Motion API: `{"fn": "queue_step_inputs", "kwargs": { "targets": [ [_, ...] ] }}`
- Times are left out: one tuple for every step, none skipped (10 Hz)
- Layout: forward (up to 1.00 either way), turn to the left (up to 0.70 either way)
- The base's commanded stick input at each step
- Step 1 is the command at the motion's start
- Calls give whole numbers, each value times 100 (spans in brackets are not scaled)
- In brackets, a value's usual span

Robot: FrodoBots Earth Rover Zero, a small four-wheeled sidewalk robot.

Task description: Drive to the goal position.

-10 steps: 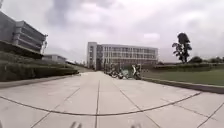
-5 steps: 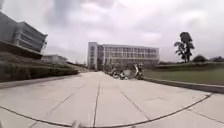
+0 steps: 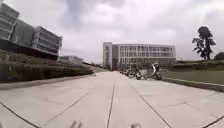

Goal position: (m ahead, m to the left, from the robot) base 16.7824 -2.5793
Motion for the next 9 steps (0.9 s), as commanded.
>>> {"fn": "queue_step_inputs", "kwargs": {
  "targets": [
    [70,2],
    [70,2],
    [70,2],
    [70,2],
    [70,2],
    [70,2],
    [70,2],
    [70,2],
    [70,2]
  ]
}}
